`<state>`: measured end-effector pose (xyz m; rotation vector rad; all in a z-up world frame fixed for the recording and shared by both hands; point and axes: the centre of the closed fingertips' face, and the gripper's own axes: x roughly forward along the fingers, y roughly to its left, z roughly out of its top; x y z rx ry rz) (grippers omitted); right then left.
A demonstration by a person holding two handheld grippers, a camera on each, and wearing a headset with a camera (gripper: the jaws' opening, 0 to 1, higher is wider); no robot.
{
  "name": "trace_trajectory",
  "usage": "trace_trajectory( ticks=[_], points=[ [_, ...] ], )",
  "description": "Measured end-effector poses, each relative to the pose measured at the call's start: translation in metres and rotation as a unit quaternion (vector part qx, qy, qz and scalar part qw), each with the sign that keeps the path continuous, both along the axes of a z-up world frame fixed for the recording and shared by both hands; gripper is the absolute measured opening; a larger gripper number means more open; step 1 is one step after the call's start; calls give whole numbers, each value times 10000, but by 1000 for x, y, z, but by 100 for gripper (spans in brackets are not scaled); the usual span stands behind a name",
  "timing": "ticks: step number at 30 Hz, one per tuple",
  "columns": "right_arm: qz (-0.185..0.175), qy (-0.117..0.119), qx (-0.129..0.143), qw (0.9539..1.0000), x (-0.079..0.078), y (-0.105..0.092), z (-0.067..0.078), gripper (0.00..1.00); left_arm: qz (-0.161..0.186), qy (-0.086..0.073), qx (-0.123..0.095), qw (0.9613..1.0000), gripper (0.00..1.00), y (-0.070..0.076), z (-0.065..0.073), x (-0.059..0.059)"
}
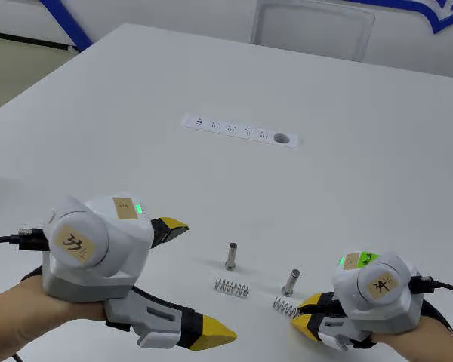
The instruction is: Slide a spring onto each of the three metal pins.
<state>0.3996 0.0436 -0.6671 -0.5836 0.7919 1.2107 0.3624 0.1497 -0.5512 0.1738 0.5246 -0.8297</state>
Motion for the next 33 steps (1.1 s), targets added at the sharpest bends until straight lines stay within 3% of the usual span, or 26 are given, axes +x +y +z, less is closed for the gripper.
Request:
trace_trajectory(
  ticks=[2, 5, 10, 15, 19, 22, 26, 29, 33],
  points=[
    [125, -87, -66, 9999, -1, 1, 1, 11, -18, -13, -10, 10000, 96, -2, 0, 0],
    [126, -32, 175, 9998, -4, 6, 14, 10, -62, -194, 207, 9996, 91, 1, 0, 0],
    [327, -202, 184, 9991, -6, 7, 36, 10, -1, -122, 25, 9999, 94, -1, 1, 0],
    [344, -302, 346, 9984, -7, 9, 57, 10, -167, -163, 90, 9997, 90, -13, 3, 2],
    [511, -471, 430, 9967, -14, 14, 78, 10, -461, -271, 27, 9986, 89, -31, 11, 1],
    [707, -657, 412, 9945, -20, 15, 92, 10, -648, -410, 124, 9970, 82, -40, 15, 2],
    [856, -705, 527, 9924, -31, 19, 112, 10, -801, -459, 21, 9957, 76, -53, 20, 2],
    [1005, -810, 440, 9907, -36, 18, 118, 10, -933, -492, 80, 9944, 72, -58, 21, 2],
    [1115, -882, 409, 9890, -43, 18, 123, 10, -1085, -518, 35, 9927, 57, -63, 23, -2]
  ],
)
